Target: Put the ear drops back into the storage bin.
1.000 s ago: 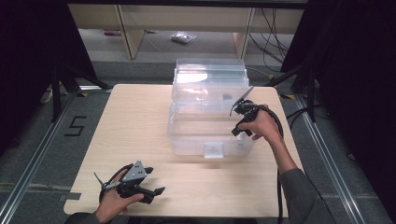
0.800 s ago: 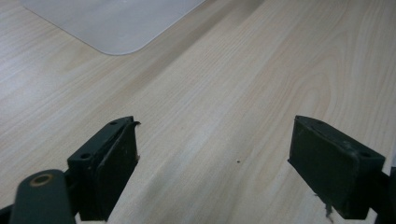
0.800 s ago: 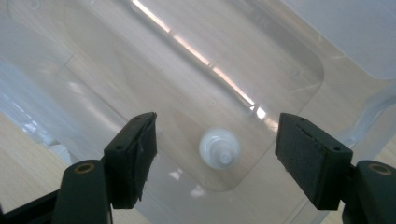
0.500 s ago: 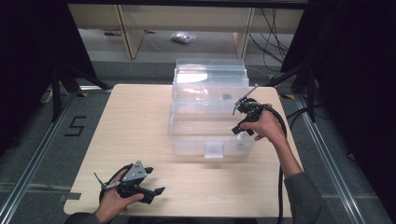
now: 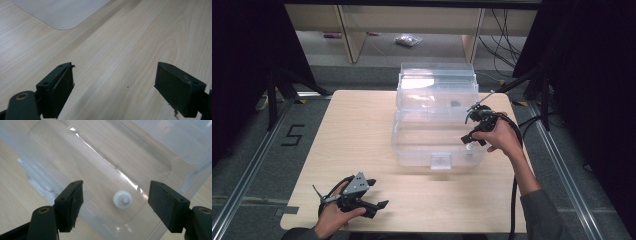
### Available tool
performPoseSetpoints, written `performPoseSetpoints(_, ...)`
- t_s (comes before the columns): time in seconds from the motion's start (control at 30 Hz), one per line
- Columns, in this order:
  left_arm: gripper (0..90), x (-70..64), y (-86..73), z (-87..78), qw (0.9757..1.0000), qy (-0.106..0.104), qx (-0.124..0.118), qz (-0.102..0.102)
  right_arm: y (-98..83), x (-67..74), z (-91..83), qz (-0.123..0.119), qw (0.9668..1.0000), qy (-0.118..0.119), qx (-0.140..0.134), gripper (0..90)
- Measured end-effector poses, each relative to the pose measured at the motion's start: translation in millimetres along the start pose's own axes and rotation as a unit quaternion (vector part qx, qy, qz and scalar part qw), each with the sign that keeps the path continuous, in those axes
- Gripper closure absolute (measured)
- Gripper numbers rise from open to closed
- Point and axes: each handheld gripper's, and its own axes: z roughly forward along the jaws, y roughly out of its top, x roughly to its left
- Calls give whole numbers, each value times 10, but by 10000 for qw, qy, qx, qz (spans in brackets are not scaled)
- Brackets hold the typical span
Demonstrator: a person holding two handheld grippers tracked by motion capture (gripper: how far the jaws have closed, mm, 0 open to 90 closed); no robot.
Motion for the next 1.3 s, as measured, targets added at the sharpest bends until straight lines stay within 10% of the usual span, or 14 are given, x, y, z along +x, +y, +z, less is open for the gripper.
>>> performPoseSetpoints(1.3,148,-10,-5,11,9999,-23,-67,-72,-269,429,-228,-540,9968,260,-529,277)
